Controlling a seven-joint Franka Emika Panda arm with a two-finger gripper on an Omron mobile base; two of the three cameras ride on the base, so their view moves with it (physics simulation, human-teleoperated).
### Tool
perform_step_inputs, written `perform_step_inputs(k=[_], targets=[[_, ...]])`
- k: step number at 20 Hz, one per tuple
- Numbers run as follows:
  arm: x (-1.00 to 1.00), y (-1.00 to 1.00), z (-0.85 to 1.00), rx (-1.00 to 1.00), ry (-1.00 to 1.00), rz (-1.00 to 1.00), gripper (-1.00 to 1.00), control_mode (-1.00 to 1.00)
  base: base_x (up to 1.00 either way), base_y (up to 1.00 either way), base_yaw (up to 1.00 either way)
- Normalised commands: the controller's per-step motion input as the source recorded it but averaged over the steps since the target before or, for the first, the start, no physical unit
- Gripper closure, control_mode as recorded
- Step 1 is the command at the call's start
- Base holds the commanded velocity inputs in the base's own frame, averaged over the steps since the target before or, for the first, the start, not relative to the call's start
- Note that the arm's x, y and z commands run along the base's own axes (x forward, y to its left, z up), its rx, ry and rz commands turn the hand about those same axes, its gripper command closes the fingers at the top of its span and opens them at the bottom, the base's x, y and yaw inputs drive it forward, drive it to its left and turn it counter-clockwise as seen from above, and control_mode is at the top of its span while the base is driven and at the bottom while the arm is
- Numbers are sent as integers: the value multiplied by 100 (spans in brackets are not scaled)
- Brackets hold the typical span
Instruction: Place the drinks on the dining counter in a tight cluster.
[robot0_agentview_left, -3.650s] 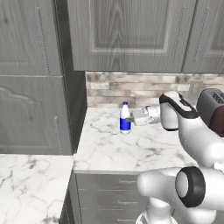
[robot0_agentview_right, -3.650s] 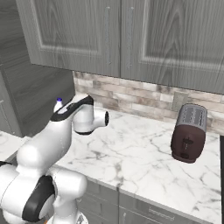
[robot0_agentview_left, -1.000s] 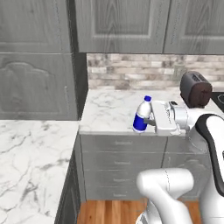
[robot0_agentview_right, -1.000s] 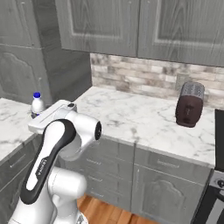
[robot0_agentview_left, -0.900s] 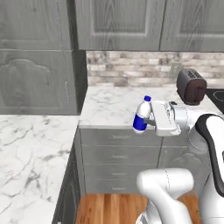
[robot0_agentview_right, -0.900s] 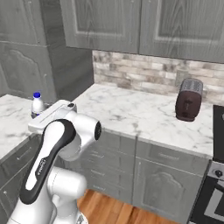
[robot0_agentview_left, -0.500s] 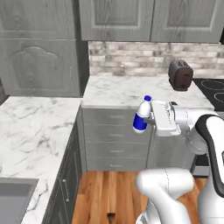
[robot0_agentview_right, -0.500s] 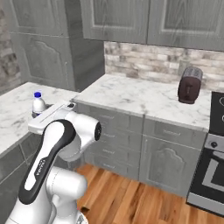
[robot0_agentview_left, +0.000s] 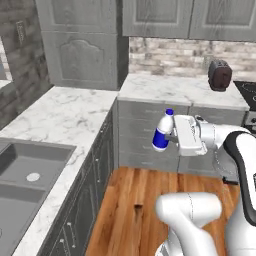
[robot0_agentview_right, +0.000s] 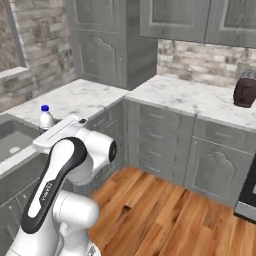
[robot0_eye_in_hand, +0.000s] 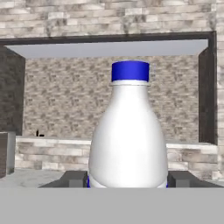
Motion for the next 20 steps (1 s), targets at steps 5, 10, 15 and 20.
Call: perform_step_inputs(k=[5, 10, 15, 20], targets=[[0, 0, 0, 0, 0, 0, 100, 100, -100, 1, 59], [0, 0, 0, 0, 0, 0, 100, 100, -100, 11, 62], [0, 0, 0, 0, 0, 0, 100, 100, -100, 1, 55], [0, 0, 0, 0, 0, 0, 100, 100, -100, 3, 51]])
